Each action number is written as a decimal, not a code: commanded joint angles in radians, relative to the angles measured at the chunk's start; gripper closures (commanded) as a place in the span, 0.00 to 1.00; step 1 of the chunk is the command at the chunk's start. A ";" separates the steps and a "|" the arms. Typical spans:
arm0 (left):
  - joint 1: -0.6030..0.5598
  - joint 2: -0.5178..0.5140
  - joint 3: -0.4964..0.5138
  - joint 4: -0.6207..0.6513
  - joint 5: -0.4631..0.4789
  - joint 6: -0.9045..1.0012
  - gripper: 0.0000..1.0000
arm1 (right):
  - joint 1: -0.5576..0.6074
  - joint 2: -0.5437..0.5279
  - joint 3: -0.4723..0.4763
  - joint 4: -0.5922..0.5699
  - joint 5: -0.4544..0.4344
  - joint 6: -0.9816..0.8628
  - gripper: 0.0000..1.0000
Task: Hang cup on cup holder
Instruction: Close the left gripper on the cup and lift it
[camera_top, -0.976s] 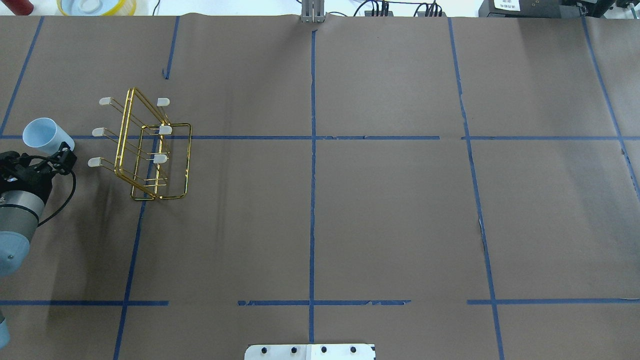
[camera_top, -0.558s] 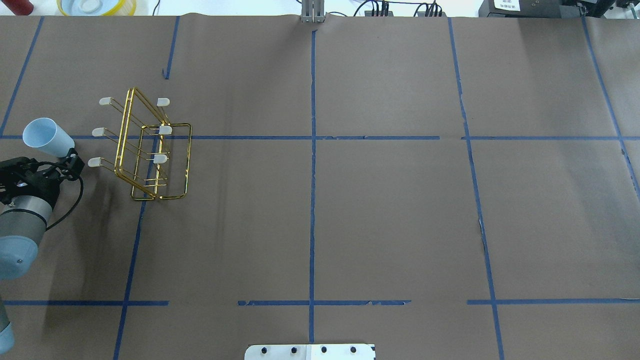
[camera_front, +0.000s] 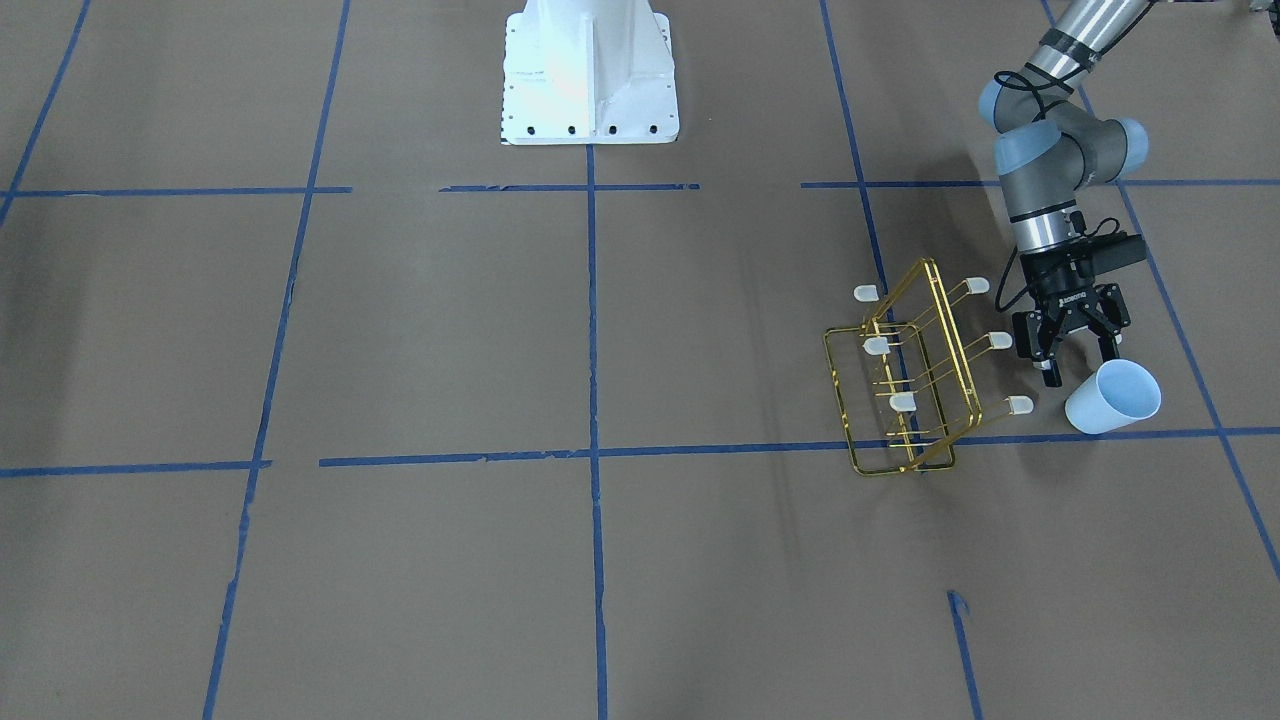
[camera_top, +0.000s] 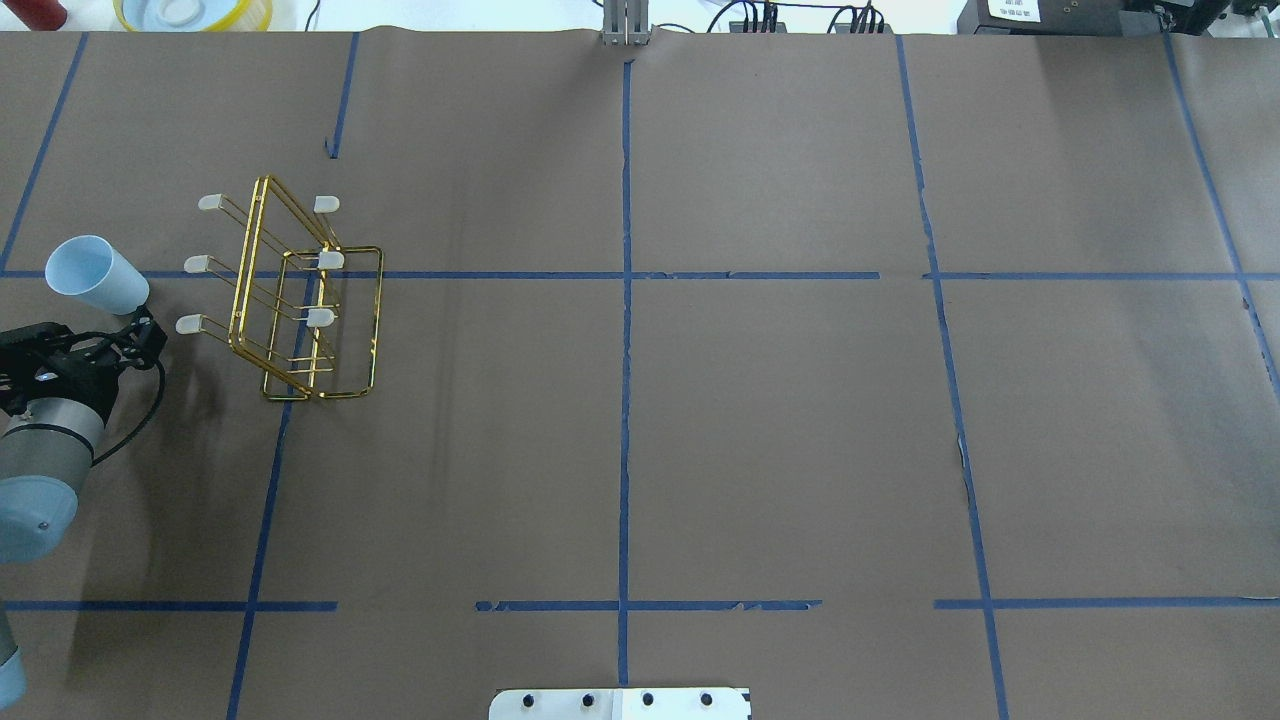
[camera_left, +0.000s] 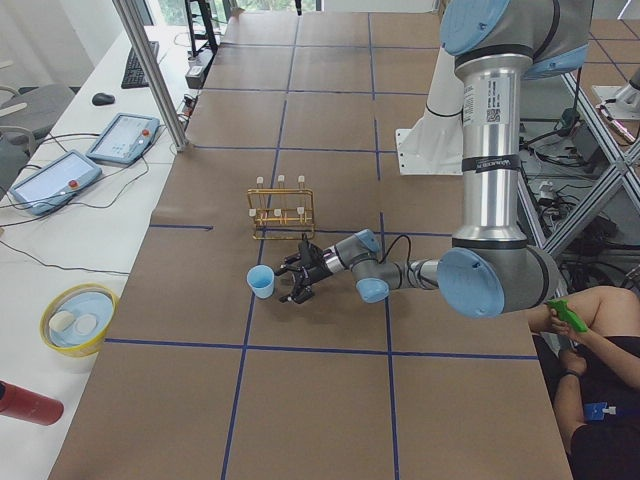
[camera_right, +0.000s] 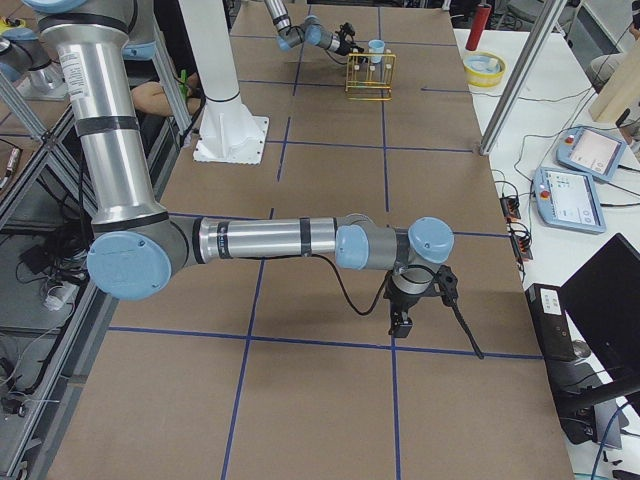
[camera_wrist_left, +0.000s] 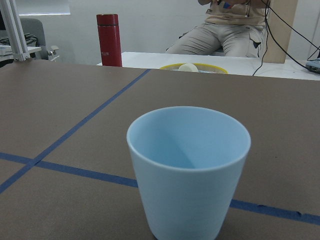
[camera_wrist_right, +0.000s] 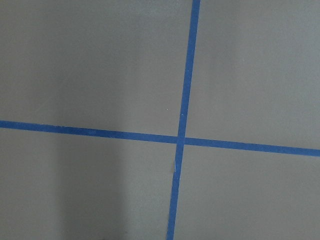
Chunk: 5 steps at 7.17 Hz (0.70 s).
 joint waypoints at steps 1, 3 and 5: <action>-0.029 -0.013 0.002 0.000 0.003 0.002 0.00 | 0.000 0.000 0.000 0.001 0.000 0.000 0.00; -0.064 -0.052 0.002 0.010 0.003 0.002 0.00 | 0.000 0.000 0.000 0.000 0.000 0.000 0.00; -0.083 -0.076 0.022 0.070 0.021 -0.001 0.00 | 0.000 0.000 0.000 0.000 0.000 0.000 0.00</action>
